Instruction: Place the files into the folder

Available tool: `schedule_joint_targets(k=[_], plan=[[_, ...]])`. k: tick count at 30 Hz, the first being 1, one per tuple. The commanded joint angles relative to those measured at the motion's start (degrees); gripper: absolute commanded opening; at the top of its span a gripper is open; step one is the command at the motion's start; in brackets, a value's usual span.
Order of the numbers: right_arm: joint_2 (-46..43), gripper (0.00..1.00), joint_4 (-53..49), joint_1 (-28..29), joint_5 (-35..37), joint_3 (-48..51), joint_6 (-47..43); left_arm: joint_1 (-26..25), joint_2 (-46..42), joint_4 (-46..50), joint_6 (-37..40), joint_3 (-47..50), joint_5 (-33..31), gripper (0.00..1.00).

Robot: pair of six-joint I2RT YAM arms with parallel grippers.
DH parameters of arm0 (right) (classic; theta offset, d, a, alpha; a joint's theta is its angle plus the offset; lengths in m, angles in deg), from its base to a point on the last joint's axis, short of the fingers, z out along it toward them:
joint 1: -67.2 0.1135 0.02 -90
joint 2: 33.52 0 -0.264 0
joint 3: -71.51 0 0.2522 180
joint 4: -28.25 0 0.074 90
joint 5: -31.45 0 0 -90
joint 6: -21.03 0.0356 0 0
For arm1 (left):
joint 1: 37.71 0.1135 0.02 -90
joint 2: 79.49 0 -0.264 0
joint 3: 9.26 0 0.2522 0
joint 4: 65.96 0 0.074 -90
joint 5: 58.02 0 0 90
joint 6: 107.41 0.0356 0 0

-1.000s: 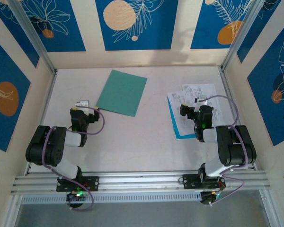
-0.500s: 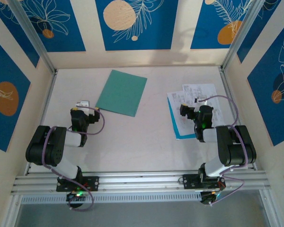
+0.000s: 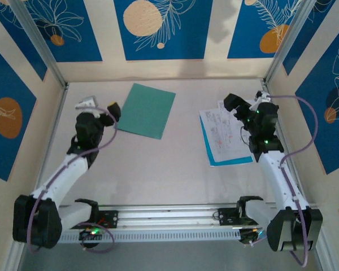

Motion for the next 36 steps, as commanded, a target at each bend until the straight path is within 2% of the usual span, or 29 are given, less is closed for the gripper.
schedule_joint_targets(k=[1, 3, 6, 8, 10, 15, 17, 21, 24, 26, 28, 31, 36], plan=[[7.69, 0.94, -23.3, 8.56, -3.77, -6.74, 6.02, -0.11, 14.42, 28.68, -7.08, -15.25, 8.65, 0.99], [12.01, 0.84, -28.44, 14.39, -0.94, -11.52, 3.95, -0.27, 22.73, 36.79, -4.33, -24.14, 9.74, 0.9], [16.8, 0.74, -29.34, 18.96, -4.79, -14.7, 3.82, 0.07, 31.92, 46.15, -1.15, -33.89, 4.57, 0.87], [19.33, 0.72, -29.14, 20.97, -6.4, -16.14, 3.36, 0.28, 37.35, 49.24, 2.67, -39.18, 4.42, 0.85], [21.78, 0.72, -29.35, 22.7, -6.56, -17.7, 2.48, 0.32, 43.3, 52.96, 7.86, -45.89, 5.22, 0.74], [28.29, 0.71, -29.94, 23.58, -10.61, -21.07, 1.33, 0.52, 54.19, 60.4, 14.35, -57.56, 3.38, 0.73], [31.11, 0.67, -30.43, 23.63, -11.7, -22.63, 1.21, 0.51, 55.52, 61.09, 15.21, -59.4, 3.06, 0.73], [36.61, 0.57, -29.36, 23.75, -13.15, -25.27, 2.3, -1.4, 53.74, 57.88, 16.12, -59.01, 8.46, 0.67], [39.91, 0.53, -29.22, 23.62, -14.03, -27.37, 3.53, -5.11, 54.67, 56.64, 17.19, -60.09, 7.89, 0.67], [40.83, 0.52, -29.35, 23.71, -14.46, -28.24, 4.2, -6.06, 57.81, 59.05, 16.1, -63.27, 7.14, 0.65], [40.73, 0.48, -29.76, 23.8, -14.7, -28.48, 4.7, -6.38, 61.64, 61.09, 14.63, -65.8, 6.51, 0.61], [38.97, 0.47, -30.13, 24.05, -14.24, -27.54, 5.07, -6.64, 64.09, 61.05, 11.78, -65.33, 7.71, 0.58], [34.49, 0.47, -29.48, 24.14, -13.08, -22.79, 5.94, -9.21, 62.46, 58.41, 9.07, -59.14, 8.05, 0.55]])
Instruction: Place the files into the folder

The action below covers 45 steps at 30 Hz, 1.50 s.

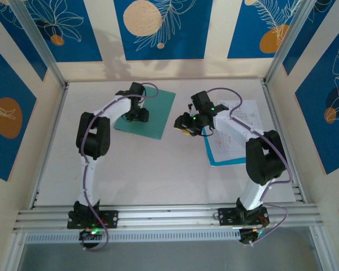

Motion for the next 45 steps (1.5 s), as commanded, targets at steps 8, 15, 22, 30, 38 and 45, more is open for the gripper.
schedule_joint_targets(k=[8, 15, 22, 30, 38, 45], plan=[[-10.59, 0.47, -1.59, -0.92, 1.39, 9.56, 2.02, -5.92, -5.61, -0.41, -11.48, 17.69, 0.44, 0.51], [-14.77, 0.48, -0.04, -2.34, 1.54, 15.11, 3.2, -14.01, -12.94, -6.64, -17.57, 34.88, -0.09, 0.49], [-12.41, 0.51, 2.52, -0.75, 1.41, 17.76, 4.45, -24.08, -20.16, -16.01, -29.84, 48.55, 2.33, 0.49], [-6.54, 0.56, 4.13, 0.87, 3.32, 18.08, 4.16, -29.44, -26.25, -23.95, -41.2, 53.67, 4.38, 0.5], [-0.71, 0.57, 1.74, 0.61, 4.7, 13.9, 0.34, -29.72, -27.0, -22.69, -40.46, 53.44, 3.07, 0.5], [1.74, 0.57, 2.45, 0.76, 5.05, 13.52, 0.34, -29.98, -27.12, -22.08, -40.11, 52.93, 2.9, 0.51]])
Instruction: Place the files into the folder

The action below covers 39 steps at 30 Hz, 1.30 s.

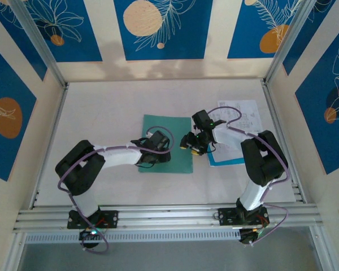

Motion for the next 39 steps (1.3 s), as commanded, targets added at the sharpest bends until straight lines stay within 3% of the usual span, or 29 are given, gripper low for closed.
schedule_joint_targets(k=[1, 25, 31, 36, 39], plan=[[1.47, 0.57, -0.7, 0.19, 0.02, -1.48, -0.99, -1.67, 2.89, 8.16, -1.53, 2.83, 5.85, 0.51], [3.38, 0.57, -2.1, 2.06, 1.46, -2.31, -0.45, -1.76, 1.83, 9.47, -1.09, 2.03, 5.12, 0.52], [3.9, 0.57, -2.18, 1.53, 0.99, -0.89, -0.13, -2.38, -3.52, 12.14, -2.27, 1.95, 3.22, 0.6], [4.22, 0.57, -3.65, 1.35, 1.14, -1.24, -0.06, -4.31, -11.72, 14.05, -10.19, 3.83, 2.73, 0.67], [4.13, 0.57, -4.47, 1.43, 1.15, -1.33, 0.2, -7.35, -17.49, 12.2, -22.8, 8.29, 2.99, 0.69]])
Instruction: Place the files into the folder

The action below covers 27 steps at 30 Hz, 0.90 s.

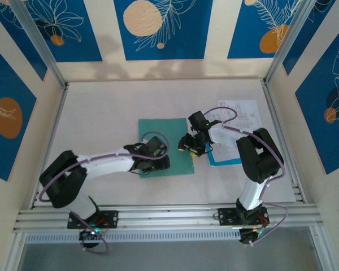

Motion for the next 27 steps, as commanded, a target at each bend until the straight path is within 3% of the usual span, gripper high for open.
schedule_joint_targets(k=[1, 5, 8, 14, 21, 27], plan=[[1.59, 0.57, -4.19, -0.15, -0.18, -0.15, 0.42, -4.31, -6.51, 0.45, -17.23, 5.56, 0.57, 0.7], [1.23, 0.57, -4.55, 0.03, -0.6, -0.15, 1.24, -13.65, -11.33, -9.41, -38.82, 12.86, -6.6, 0.7], [1.19, 0.57, -4.66, 0.28, -0.56, -0.15, 1.61, -17.65, -11.63, -11.13, -47.23, 13.55, -12.78, 0.71], [0.88, 0.57, -4.85, 0.42, -0.78, 0.02, 2.31, -18.13, -8.51, -21.89, -57.95, 17.98, -19.17, 0.69], [0.29, 0.57, -4.75, 0.47, -1.35, 0.46, 2.84, -18.17, -2.81, -34.08, -66.0, 21.38, -26.63, 0.56], [0.18, 0.57, -4.84, 0.38, -1.33, 0.55, 2.67, -18.17, -0.79, -37.38, -70.54, 21.99, -30.1, 0.46]])
